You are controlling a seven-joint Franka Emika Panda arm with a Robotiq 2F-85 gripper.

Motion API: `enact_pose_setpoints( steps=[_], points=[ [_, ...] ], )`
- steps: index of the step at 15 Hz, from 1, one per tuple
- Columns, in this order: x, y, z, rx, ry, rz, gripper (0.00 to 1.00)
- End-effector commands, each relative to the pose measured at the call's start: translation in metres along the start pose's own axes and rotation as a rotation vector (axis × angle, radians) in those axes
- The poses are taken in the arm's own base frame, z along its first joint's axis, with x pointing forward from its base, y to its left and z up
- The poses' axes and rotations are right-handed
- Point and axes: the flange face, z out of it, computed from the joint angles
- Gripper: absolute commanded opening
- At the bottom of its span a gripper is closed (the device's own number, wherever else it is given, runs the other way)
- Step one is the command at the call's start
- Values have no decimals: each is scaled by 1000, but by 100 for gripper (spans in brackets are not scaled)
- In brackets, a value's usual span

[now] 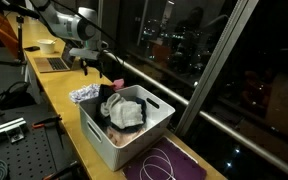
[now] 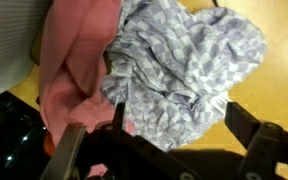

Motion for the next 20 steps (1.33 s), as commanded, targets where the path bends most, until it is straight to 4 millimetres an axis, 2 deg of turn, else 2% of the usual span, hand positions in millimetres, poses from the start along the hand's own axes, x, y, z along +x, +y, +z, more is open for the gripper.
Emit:
enact_pose_setpoints(
  steps=[1,4,6,10,12,16,20],
  points=[
    [14,18,23,-50,-8,-28,100],
    [20,18,46,-77,-25,-61,100],
    [25,25,58,-102,-36,-82,100],
    [33,60,58,-144,-29,-69,100],
    [36,71,60,-163,-24,-64,100],
    [38,80,73,-165,-29,-48,100],
    [34,83,97,-159,-54,-47,100]
  ],
)
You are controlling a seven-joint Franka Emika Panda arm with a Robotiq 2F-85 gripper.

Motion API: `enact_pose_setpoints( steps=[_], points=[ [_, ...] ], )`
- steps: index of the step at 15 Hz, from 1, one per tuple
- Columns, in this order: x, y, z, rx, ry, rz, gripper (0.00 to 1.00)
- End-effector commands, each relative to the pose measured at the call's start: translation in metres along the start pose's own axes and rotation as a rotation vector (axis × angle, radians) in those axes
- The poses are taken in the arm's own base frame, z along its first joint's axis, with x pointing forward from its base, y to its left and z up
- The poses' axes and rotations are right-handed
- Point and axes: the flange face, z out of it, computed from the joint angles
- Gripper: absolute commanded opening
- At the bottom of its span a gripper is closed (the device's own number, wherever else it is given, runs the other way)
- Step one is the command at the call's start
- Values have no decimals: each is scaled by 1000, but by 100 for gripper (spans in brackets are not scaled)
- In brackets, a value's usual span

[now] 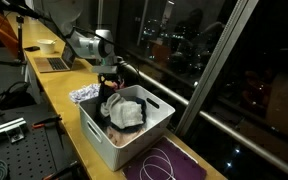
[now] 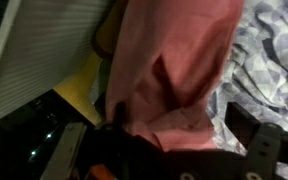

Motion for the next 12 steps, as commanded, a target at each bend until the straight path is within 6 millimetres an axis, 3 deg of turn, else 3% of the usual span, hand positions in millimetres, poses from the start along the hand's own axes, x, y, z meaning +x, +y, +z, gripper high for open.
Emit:
enact_pose_setpoints(
  steps=[1,6,12],
  points=[
    [4,9,19,-20,-11,-8,100],
    [0,5,41,-9,-36,1,100],
    [5,-22,38,33,-37,-6,100]
  ],
)
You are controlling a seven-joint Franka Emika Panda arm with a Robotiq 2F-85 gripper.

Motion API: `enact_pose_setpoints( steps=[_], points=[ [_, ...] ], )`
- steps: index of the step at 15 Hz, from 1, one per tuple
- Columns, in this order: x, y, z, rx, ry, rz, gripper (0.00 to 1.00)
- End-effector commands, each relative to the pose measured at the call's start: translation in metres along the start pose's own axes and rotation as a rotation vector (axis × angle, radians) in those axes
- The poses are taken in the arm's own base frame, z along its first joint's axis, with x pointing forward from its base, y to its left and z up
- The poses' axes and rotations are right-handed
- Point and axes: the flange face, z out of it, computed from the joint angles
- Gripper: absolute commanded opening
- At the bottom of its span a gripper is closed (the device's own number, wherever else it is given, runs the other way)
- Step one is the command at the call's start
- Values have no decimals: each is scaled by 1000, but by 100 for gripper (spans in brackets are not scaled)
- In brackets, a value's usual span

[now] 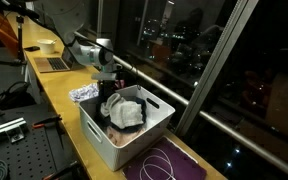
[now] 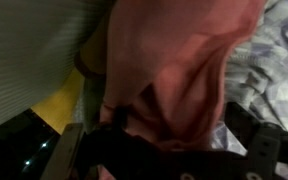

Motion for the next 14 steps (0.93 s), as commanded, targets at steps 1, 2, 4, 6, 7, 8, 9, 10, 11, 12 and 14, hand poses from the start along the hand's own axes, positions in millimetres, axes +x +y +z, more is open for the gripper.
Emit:
enact_pose_setpoints(
  steps=[1,2,4,6,7,8,9,10,11,12,14],
  points=[
    [8,-17,-7,30,10,0,100],
    [9,-24,-9,41,13,-2,100],
    [12,-39,-14,61,17,-9,100],
    [13,-55,-17,84,22,-17,100],
    [13,-62,-19,96,24,-19,100],
    [13,-68,-20,112,23,-18,100],
    [12,-74,-20,125,23,-17,100],
    [10,-79,-21,138,22,-19,100],
    [9,-83,-19,146,19,-17,100],
    [8,-86,-19,155,17,-18,100],
    [5,-87,-16,169,10,-11,100]
  ],
)
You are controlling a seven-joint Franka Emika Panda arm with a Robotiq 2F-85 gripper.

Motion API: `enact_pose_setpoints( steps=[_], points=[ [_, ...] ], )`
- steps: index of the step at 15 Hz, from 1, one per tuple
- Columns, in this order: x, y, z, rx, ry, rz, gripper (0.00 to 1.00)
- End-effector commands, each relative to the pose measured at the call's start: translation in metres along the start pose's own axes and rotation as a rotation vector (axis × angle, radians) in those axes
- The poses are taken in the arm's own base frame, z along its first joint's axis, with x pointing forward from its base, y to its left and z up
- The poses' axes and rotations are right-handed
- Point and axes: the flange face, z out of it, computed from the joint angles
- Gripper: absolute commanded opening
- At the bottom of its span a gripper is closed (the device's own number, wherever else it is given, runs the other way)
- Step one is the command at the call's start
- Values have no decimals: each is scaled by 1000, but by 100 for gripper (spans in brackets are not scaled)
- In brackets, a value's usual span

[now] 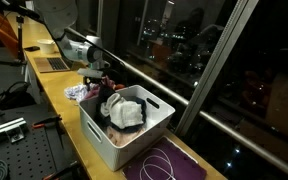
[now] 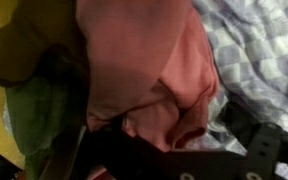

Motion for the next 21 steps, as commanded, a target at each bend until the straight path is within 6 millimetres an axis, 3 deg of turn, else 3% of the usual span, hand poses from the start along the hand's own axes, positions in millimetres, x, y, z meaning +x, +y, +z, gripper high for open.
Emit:
enact_pose_setpoints(
  steps=[1,5,7,10,17,21],
  points=[
    [-11,-5,1,36,-12,17,100],
    [-17,3,7,46,-20,36,100],
    [-19,7,11,50,-26,43,74],
    [-21,13,12,52,-28,52,49],
    [-25,21,11,59,-31,66,0],
    [-26,21,-15,65,-11,79,2]
  ],
)
